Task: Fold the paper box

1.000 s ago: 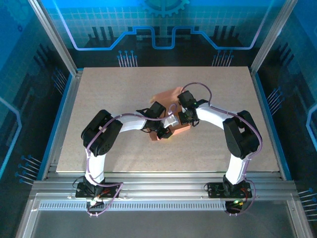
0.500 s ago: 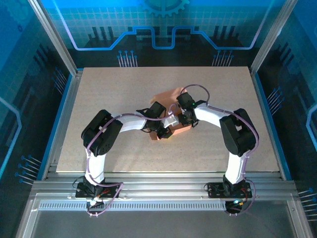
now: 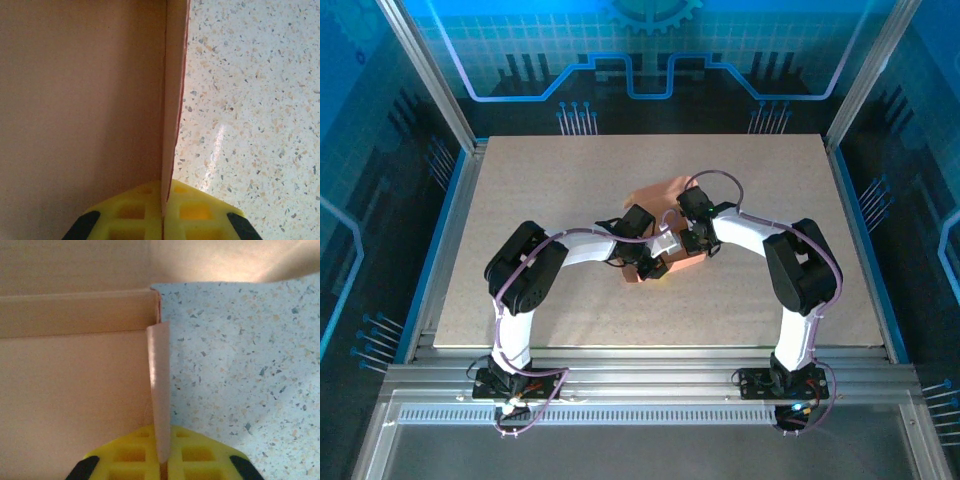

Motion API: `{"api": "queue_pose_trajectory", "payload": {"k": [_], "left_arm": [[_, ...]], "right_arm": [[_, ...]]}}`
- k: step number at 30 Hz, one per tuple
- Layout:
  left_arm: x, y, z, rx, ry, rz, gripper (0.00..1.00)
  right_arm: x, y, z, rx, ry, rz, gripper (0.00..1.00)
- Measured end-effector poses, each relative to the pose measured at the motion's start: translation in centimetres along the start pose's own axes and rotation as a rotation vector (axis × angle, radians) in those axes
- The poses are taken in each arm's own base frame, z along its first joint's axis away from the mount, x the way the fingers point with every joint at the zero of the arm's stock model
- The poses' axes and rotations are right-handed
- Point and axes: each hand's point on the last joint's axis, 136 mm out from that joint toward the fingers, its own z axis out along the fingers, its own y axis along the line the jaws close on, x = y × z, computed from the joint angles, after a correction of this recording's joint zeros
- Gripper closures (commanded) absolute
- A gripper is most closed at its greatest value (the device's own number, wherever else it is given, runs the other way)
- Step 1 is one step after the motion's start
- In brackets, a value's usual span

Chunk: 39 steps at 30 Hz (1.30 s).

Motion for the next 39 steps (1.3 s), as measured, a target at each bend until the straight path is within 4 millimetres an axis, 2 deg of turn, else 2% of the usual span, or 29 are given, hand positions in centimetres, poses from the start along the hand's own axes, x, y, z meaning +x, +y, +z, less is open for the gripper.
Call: {"api": "queue_pose_trajectory", "payload": {"k": [2, 15, 18, 23, 39], "left_arm": [[0.0, 0.0, 0.0, 0.001, -0.001, 0.001, 1.00], [-0.1, 0.0, 0.0, 0.004, -0.001, 0.001, 1.00], [-0.1, 0.0, 0.1, 0.005, -0.001, 0.000, 1.00], [0.0, -0.1, 0.1, 0.008, 0.002, -0.002, 1.00], [-0.3, 0.1, 0.2, 0.025, 0.000, -0.013, 1.00]], "right_arm": [[0.0, 0.3, 0.0, -0.019, 0.003, 0.004, 0.71], [-0.3, 0.7, -0.9, -0.054, -0.008, 0.026, 0.68], [-0.3, 0.8, -0.9, -0.057, -0.008, 0.037, 0.75], [-0.3, 0.0, -0.8, -0.044, -0.007, 0.054, 0.99], [-0.2, -0.4, -0.7, 0.043, 0.022, 0.014, 1.00]]}}
